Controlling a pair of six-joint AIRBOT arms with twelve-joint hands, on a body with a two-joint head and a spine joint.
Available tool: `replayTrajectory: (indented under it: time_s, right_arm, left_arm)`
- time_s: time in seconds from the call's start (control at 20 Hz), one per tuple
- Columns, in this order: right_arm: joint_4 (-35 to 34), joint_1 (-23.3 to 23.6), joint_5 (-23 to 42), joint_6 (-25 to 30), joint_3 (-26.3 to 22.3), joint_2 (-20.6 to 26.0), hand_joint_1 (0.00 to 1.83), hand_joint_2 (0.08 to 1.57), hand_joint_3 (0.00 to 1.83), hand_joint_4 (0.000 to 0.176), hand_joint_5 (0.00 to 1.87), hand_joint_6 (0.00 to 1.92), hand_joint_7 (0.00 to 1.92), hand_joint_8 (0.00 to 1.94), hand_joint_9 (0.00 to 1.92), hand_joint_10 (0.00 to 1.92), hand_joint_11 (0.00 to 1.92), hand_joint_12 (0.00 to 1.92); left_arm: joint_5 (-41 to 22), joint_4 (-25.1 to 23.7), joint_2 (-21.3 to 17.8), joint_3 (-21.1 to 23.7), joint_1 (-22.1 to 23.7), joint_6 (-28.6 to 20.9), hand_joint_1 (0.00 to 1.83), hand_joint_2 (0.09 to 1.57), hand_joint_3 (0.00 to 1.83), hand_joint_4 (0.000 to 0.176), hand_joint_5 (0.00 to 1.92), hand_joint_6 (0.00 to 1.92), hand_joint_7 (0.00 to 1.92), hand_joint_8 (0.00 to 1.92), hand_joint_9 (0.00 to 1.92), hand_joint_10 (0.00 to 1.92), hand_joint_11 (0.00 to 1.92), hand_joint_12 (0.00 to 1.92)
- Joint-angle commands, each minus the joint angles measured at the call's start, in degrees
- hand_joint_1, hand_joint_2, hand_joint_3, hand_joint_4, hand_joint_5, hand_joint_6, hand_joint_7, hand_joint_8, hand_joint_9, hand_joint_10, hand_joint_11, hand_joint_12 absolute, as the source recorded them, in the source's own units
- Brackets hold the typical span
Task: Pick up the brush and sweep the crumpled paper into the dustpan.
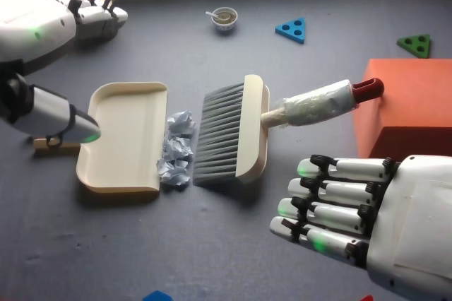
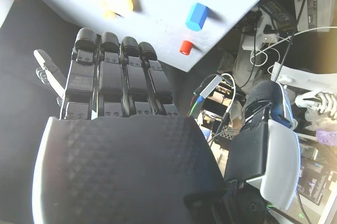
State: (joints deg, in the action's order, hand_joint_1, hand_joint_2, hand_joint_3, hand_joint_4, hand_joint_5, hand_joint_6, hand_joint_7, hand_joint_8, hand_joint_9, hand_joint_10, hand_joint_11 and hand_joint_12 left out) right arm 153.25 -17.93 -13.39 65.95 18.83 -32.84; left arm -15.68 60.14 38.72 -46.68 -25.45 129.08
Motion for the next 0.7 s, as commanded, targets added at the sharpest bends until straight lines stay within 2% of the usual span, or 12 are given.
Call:
replayTrajectory:
  time_s: [0.0, 0.15, 0.3, 0.35, 0.5, 0.65]
  right_arm:
    - [1.2, 0.4, -4.8, -0.1, -0.3, 0.4, 0.00, 0.93, 0.01, 0.000, 0.12, 0.01, 0.15, 0.01, 0.16, 0.01, 0.16, 0.05]
    - [1.2, 0.4, -4.8, -0.1, -0.3, 0.4, 0.00, 0.95, 0.01, 0.000, 0.09, 0.00, 0.12, 0.00, 0.14, 0.00, 0.14, 0.03]
    - [1.2, 0.4, -4.8, -0.1, -0.3, 0.4, 0.00, 0.96, 0.01, 0.000, 0.10, 0.01, 0.12, 0.00, 0.14, 0.00, 0.15, 0.03]
    - [1.2, 0.4, -4.8, -0.1, -0.4, 0.4, 0.00, 0.96, 0.01, 0.000, 0.10, 0.01, 0.12, 0.01, 0.14, 0.00, 0.15, 0.03]
    - [1.2, 0.4, -4.8, -0.1, -0.4, 0.4, 0.00, 0.97, 0.01, 0.000, 0.11, 0.01, 0.13, 0.00, 0.14, 0.00, 0.14, 0.03]
    - [1.2, 0.4, -4.8, -0.2, -0.3, 0.4, 0.00, 0.97, 0.01, 0.000, 0.13, 0.01, 0.16, 0.01, 0.17, 0.01, 0.17, 0.04]
  left_arm:
    - [-3.7, -2.8, -0.1, -0.4, 0.0, -1.7, 0.70, 0.94, 0.00, 0.000, 0.16, 0.00, 0.20, 0.00, 0.25, 0.00, 0.28, 0.10]
    - [-4.7, -4.9, -0.2, -1.4, -0.7, -4.2, 0.68, 0.98, 0.01, 0.000, 0.18, 0.01, 0.23, 0.01, 0.27, 0.01, 0.30, 0.11]
    - [-7.7, -12.8, -0.3, -2.2, -4.7, -14.7, 0.73, 1.03, 0.01, 0.000, 0.27, 0.01, 0.29, 0.01, 0.30, 0.00, 0.31, 0.11]
    - [-9.8, -14.8, -0.3, -2.2, -6.7, -18.1, 0.72, 1.06, 0.01, 0.009, 0.29, 0.01, 0.28, 0.00, 0.28, 0.00, 0.30, 0.11]
    - [-13.2, -14.8, -0.3, -1.6, -11.3, -20.9, 0.72, 1.07, 0.01, 0.027, 0.37, 0.01, 0.31, 0.00, 0.28, 0.00, 0.31, 0.11]
    - [-20.5, -14.5, 0.3, -1.2, -17.5, -25.7, 0.66, 1.10, 0.01, 0.040, 0.36, 0.00, 0.29, 0.00, 0.27, 0.00, 0.28, 0.10]
